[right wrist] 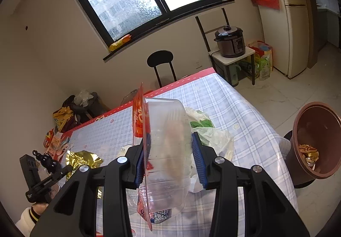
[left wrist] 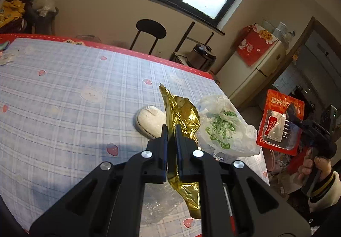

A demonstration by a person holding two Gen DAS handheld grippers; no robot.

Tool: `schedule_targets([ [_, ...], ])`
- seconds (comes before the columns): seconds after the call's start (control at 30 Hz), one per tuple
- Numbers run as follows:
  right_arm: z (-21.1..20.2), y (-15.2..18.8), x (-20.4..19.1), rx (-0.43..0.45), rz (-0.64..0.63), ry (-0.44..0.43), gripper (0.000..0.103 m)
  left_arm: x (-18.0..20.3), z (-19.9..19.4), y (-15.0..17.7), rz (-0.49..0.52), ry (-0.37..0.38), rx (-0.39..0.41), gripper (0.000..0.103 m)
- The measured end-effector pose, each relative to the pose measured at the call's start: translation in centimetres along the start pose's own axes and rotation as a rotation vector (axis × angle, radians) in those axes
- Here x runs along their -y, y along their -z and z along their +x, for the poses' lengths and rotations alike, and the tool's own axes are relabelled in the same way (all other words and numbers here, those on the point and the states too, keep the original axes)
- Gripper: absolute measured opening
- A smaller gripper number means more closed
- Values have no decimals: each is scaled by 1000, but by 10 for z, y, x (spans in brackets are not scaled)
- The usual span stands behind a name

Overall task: Collect trash
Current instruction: 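Grasp the crumpled gold foil with the left gripper, then drop the clear container into the brown bin with the right gripper while the left gripper carries the gold foil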

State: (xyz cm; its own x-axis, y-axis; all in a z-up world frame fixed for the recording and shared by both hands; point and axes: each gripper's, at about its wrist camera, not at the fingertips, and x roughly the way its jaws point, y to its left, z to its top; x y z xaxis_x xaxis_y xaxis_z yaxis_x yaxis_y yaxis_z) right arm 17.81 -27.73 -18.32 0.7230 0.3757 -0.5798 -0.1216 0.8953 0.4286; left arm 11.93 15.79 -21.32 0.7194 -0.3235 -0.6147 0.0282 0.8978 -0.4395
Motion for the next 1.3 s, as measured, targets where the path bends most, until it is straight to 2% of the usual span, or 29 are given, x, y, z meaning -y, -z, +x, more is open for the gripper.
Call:
schedule_targets([
  [0.2,-15,-8,26,22,21,-3,39,18,-33,-12,19,-51,81,11],
  [0.4,-38,-17,84,57,64,51,39,59,-34,-17,34,-49,114,11],
  [0.6,-67,-24,167,77,121,173,39,111,-11,-15,58,-19,113,11],
  [0.83,-92,-38,263,74,144,360,39,161,24,-9,71,4,97,11],
  [1.0,-94,-48,308,41,135,469,39,186,42,-1,67,13,92,11],
  [1.13,-92,-57,329,31,140,503,40,197,48,7,65,12,93,11],
  [1.2,-90,-63,332,42,142,515,43,197,49,10,59,11,89,11],
  [1.3,-95,-70,330,81,160,511,71,196,47,11,65,9,82,11],
])
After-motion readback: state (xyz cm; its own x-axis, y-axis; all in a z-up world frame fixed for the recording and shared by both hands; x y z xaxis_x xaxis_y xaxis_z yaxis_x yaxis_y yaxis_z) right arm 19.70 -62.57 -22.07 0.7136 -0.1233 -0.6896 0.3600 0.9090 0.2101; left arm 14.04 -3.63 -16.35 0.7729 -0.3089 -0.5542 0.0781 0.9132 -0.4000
